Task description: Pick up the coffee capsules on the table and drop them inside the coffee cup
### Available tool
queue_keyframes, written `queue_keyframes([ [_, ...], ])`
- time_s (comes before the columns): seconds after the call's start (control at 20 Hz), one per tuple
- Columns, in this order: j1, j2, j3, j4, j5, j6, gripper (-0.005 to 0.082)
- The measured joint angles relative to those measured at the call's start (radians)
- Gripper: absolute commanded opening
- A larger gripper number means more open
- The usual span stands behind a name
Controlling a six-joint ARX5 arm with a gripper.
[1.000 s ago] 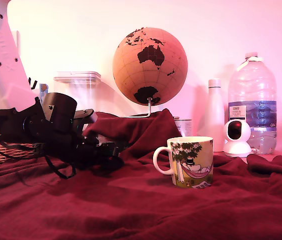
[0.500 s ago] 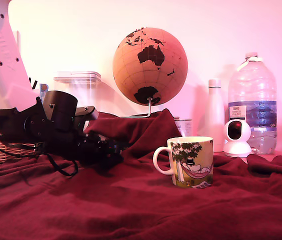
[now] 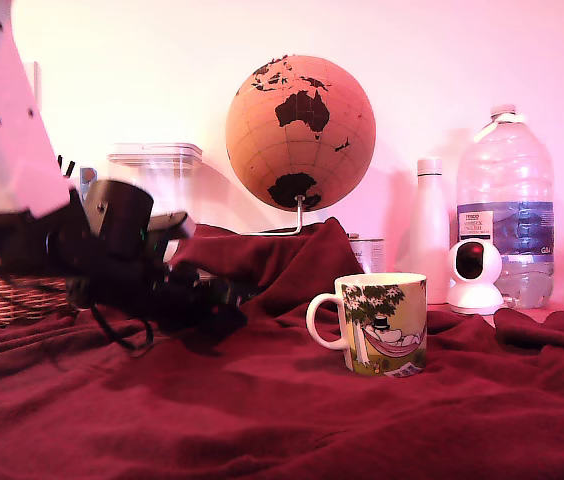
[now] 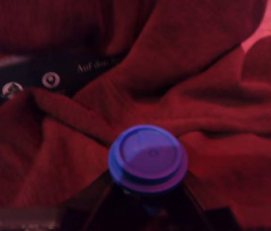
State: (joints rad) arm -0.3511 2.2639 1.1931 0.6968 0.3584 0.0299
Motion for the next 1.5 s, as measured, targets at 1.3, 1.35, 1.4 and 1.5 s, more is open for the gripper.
queue_keyframes([
  [1.3, 0.000, -0.281, 0.002, -0.294, 0.087, 0.052, 0.0145],
  [1.35, 0.000, -0.285, 0.002, -0.297, 0.087, 0.052, 0.0145],
  [1.4, -0.001, -0.287, 0.002, -0.297, 0.087, 0.052, 0.0146],
  [1.5, -0.001, -0.287, 0.002, -0.299, 0.087, 0.052, 0.0154],
])
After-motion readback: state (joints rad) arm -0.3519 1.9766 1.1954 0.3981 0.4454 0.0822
